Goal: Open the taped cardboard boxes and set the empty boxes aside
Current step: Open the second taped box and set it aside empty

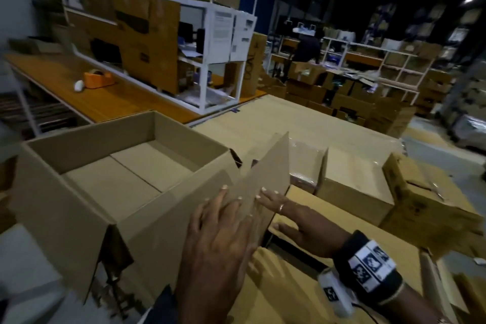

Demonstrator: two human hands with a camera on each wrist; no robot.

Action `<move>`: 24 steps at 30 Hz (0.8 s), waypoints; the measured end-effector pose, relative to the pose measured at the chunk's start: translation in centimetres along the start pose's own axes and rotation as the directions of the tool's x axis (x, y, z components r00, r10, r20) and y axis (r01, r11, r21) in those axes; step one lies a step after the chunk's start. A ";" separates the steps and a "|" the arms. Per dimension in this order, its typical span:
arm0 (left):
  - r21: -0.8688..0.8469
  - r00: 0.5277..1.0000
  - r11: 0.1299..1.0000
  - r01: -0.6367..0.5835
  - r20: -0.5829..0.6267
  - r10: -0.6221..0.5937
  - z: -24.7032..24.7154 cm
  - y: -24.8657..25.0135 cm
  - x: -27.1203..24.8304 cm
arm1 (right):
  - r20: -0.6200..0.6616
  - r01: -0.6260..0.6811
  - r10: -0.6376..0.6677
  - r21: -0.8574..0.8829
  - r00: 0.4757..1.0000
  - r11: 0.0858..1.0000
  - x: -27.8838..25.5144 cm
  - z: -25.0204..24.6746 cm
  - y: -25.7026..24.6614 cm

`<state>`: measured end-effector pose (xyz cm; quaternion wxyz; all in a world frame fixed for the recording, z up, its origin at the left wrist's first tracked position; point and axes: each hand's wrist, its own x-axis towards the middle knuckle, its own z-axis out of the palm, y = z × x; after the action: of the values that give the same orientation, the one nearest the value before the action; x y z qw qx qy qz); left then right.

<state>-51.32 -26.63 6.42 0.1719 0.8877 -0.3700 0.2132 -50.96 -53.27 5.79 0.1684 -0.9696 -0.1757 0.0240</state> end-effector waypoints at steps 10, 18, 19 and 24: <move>0.002 0.774 0.837 0.547 0.378 -0.507 8.6 -7.1 -1.3 | 0.208 0.122 -0.080 -0.199 0.975 0.972 5.1 5.6 3.9; -0.331 0.765 0.814 0.478 0.612 -0.200 12.9 -3.9 -3.1 | 0.290 0.146 -0.090 -0.177 0.953 0.973 4.7 8.1 6.0; -0.362 0.783 0.817 0.450 0.599 -0.166 13.0 -3.8 -3.0 | 0.262 0.139 -0.091 -0.171 0.961 0.975 4.4 8.5 6.0; -0.377 0.785 0.848 0.372 0.616 -0.070 13.5 -4.3 -2.5 | 0.244 0.125 -0.095 -0.112 0.965 0.986 4.4 7.4 5.2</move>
<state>-46.37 -28.57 -6.93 0.2897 0.8766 -0.3348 -0.1887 -45.85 -53.95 -2.89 0.0856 -0.9572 -0.2495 0.1192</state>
